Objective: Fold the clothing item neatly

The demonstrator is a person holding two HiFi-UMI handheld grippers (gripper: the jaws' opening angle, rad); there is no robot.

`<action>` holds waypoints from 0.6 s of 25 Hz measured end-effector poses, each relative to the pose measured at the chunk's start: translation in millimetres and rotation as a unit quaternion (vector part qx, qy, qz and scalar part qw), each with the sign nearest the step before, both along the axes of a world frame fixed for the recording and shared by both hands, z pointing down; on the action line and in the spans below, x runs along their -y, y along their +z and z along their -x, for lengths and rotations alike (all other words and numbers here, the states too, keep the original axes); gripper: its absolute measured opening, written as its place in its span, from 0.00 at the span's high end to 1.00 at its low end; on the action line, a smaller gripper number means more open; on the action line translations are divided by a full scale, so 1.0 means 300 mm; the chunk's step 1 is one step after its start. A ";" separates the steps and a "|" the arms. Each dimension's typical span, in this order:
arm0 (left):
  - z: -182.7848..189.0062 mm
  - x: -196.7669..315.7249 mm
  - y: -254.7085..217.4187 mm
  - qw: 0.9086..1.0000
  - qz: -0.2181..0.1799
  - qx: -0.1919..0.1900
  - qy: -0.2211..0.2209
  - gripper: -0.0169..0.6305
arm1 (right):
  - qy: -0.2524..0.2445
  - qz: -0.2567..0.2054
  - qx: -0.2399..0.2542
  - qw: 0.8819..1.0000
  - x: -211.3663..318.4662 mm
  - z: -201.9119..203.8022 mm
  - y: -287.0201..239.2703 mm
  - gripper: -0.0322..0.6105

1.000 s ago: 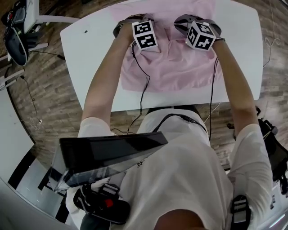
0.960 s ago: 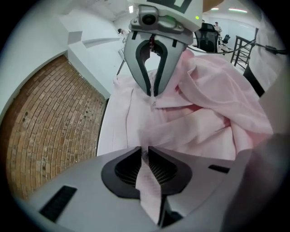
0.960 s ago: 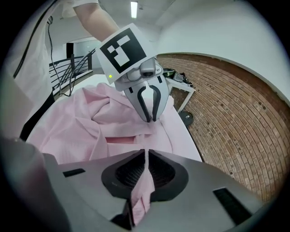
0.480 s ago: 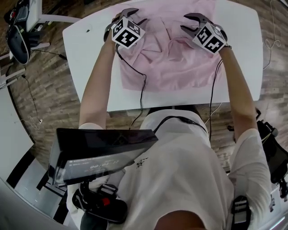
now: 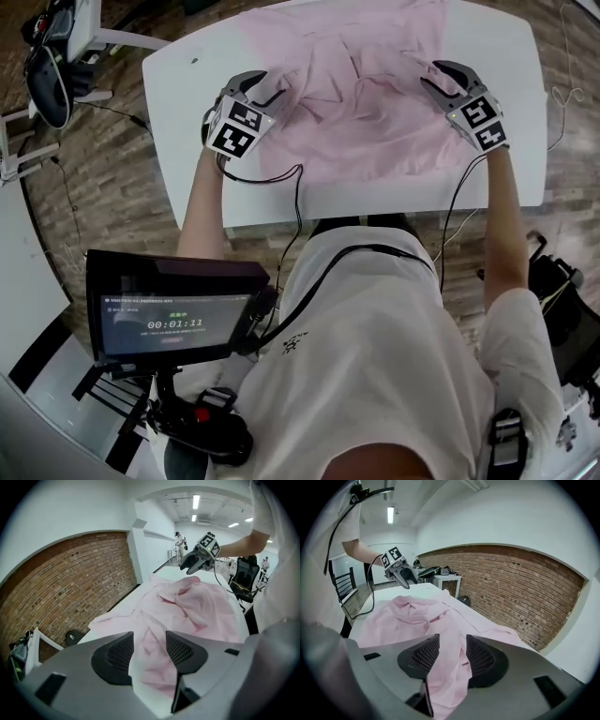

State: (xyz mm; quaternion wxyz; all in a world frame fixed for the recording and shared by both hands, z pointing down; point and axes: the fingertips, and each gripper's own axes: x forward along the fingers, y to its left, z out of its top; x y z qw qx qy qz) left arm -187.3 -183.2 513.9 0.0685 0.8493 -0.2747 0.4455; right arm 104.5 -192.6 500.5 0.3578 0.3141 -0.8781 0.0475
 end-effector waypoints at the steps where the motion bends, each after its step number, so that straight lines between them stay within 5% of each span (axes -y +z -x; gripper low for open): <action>1: 0.010 -0.049 0.017 1.000 0.012 0.002 0.001 0.66 | 0.009 0.004 0.002 1.000 -0.024 -0.010 0.009 0.69; 5: 0.036 -0.205 0.098 0.999 0.049 0.006 -0.021 0.66 | 0.046 0.019 0.000 0.999 -0.102 -0.057 0.050 0.69; 12: 0.109 -0.328 0.170 0.978 0.074 -0.057 -0.187 0.66 | 0.102 0.047 -0.014 0.994 -0.211 -0.182 0.115 0.69; 15: 0.124 -0.332 0.179 0.974 0.060 -0.055 -0.213 0.66 | 0.143 0.053 0.013 0.988 -0.218 -0.221 0.115 0.69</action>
